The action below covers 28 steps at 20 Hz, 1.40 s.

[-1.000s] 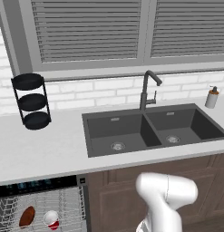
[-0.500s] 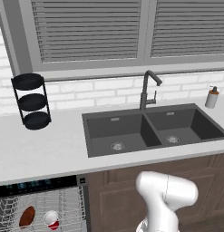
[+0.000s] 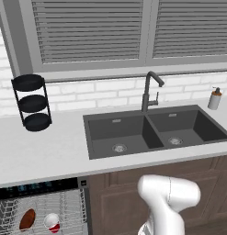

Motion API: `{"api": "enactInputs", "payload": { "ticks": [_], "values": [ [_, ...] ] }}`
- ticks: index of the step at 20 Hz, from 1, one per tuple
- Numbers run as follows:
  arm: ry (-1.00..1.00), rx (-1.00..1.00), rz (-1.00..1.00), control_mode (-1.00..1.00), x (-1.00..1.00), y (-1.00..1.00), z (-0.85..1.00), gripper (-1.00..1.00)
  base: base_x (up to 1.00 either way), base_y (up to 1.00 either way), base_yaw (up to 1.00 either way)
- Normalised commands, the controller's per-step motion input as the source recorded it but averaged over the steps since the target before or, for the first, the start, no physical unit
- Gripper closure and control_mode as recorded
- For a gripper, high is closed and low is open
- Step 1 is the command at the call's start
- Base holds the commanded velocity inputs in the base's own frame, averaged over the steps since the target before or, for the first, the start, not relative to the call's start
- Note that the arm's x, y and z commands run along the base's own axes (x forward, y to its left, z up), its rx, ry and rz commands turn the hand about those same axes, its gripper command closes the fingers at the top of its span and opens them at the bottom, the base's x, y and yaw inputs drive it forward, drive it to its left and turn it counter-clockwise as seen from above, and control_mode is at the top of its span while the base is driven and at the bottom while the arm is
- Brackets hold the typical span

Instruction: Pick up the cup and bowl from the counter, place them in the dishwasher, and close the dishwasher door.

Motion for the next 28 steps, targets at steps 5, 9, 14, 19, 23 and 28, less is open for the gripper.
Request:
{"api": "enactInputs", "payload": {
  "ticks": [5, 9, 14, 19, 23, 28],
  "values": [
    [0.0, -0.33, 0.0, -1.0, -0.1, 0.06, -0.99, -1.0, 0.0, 0.0, 0.0],
    [-0.01, -0.42, 0.0, -1.0, -0.18, 0.3, -0.82, -1.0, 0.0, 0.0, 0.0],
    [0.0, -0.3, 0.01, -1.0, -0.37, 0.92, -0.37, -1.0, 0.0, 0.0, 0.0],
    [-0.04, -0.33, 0.03, -1.0, -0.03, 0.87, -0.71, -1.0, 0.0, 0.0, 0.0],
    [-0.09, -0.33, 0.01, -1.0, 0.0, 0.48, -0.99, -1.0, 0.0, 0.0, 0.0],
    [-0.15, -0.27, 0.04, -1.0, 0.04, 0.18, -1.0, -1.0, 0.0, 0.0, 0.0]
  ]
}}
